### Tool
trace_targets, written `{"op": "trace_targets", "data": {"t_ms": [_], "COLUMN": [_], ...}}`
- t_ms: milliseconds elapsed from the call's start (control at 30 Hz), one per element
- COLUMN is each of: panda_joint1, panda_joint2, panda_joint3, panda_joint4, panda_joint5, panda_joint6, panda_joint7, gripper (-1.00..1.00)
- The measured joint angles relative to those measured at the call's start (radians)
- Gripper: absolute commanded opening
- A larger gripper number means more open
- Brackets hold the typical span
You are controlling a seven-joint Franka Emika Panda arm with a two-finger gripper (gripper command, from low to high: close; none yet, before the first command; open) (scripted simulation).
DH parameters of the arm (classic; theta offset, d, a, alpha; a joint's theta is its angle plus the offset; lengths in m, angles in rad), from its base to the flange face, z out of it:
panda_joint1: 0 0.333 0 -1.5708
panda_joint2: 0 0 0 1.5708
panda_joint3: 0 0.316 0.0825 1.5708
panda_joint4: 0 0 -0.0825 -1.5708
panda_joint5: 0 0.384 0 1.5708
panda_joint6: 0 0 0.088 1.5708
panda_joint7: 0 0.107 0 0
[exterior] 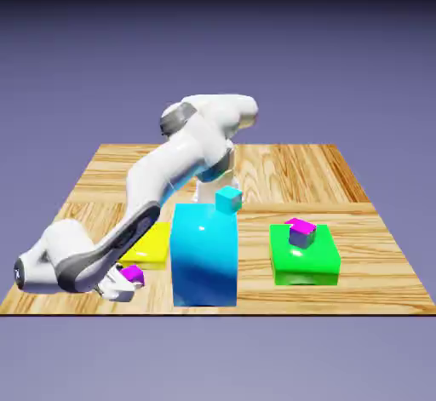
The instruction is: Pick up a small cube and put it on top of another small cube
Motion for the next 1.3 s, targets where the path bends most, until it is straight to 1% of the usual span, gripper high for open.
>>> {"op": "trace_targets", "data": {"t_ms": [67, 267, 333, 367, 433, 933, 1300], "panda_joint1": [0.0, -0.127, -0.133, -0.162, -0.187, -0.223, -0.177], "panda_joint2": [0.0, -0.001, -0.001, -0.033, -0.106, -0.649, -0.989], "panda_joint3": [0.0, -0.009, -0.009, -0.008, 0.041, 0.563, 0.962], "panda_joint4": [0.0, 0.217, 0.227, 0.229, 0.203, -0.09, -0.318], "panda_joint5": [0.0, -0.013, -0.013, -0.009, -0.041, -0.429, -0.739], "panda_joint6": [0.0, -0.114, -0.119, -0.089, -0.061, 0.006, -0.017], "panda_joint7": [0.0, 0.072, 0.076, 0.044, 0.034, 0.183, 0.377], "gripper": [-1.0, -1.0, -1.0, -1.0, -1.0, -1.0, -1.0]}}
